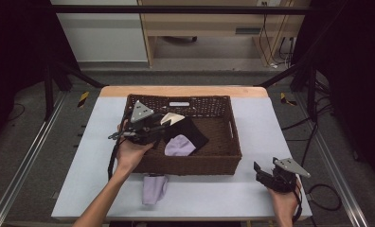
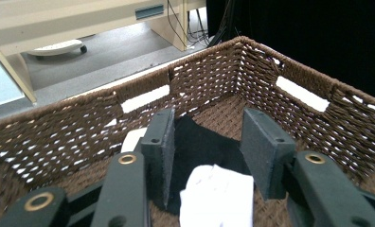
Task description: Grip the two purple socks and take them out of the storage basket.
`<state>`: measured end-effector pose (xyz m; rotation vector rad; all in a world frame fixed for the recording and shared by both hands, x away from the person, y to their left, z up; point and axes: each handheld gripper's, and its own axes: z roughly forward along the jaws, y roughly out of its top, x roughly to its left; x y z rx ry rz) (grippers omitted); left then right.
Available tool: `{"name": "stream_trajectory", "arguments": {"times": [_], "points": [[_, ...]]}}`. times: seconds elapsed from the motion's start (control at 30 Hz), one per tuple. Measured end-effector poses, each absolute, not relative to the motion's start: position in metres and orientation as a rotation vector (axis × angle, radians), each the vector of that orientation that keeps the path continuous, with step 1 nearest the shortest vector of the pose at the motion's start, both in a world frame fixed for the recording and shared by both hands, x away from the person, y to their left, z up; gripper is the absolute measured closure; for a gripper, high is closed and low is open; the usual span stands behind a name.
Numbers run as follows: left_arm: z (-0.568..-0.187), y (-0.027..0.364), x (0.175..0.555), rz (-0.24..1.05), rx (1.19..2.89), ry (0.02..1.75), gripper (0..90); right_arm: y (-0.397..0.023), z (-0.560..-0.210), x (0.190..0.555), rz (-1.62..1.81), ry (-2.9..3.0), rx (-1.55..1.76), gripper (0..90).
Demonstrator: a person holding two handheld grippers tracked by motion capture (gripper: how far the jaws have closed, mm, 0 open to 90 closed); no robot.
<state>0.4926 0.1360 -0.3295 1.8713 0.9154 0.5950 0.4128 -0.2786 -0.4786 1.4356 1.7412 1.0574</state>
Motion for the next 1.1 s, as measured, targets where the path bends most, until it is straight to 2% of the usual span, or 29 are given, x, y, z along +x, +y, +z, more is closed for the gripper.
{"name": "stream_trajectory", "arguments": {"times": [0.43, 0.73, 1.1], "points": [[-0.366, 0.113, 0.541, 0.558, 1.938, 0.975, 58.1, -0.279, -0.48, 0.414, 1.06, 1.746, 1.434, 24.8], [-0.385, 0.102, 0.553, 0.512, 2.045, 0.976, 58.3, -0.279, -0.481, 0.415, 1.055, 1.752, 1.433, 24.9], [-0.405, 0.086, 0.559, 0.463, 2.282, 1.009, 51.0, -0.278, -0.482, 0.416, 1.047, 1.759, 1.438, 24.6]]}}
